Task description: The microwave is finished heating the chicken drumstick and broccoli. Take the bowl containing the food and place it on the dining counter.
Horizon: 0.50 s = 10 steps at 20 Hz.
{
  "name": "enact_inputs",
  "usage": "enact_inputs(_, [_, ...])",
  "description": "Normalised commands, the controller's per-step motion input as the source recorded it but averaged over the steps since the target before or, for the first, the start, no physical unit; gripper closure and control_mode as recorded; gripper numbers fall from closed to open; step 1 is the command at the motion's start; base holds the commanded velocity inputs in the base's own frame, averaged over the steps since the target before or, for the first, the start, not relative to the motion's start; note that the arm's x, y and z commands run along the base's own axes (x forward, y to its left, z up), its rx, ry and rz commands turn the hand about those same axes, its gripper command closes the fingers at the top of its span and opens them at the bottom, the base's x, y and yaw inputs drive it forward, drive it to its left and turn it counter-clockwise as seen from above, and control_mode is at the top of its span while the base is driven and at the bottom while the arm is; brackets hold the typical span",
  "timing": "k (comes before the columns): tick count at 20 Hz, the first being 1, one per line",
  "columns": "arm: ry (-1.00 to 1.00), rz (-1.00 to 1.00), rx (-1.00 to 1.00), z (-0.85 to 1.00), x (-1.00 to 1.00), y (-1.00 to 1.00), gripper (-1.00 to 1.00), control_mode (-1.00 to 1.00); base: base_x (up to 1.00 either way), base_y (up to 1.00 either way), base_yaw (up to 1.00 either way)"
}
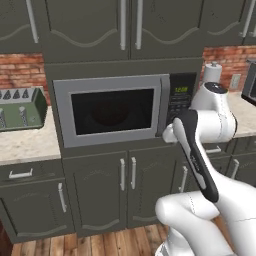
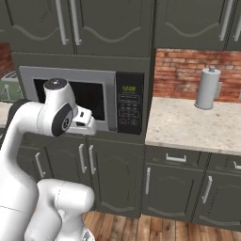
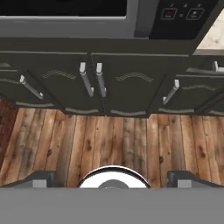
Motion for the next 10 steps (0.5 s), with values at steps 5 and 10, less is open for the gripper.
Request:
enact_inputs(5, [-0.38, 0.00, -0.05, 0.19, 0.17, -0.34, -1.00, -1.00, 0.00, 0.00, 0.00])
enact_inputs(10, [-0.35, -0.02, -0.04, 0.07, 0.44, -0.38, -1.00, -1.00, 0.00, 0.00, 0.00])
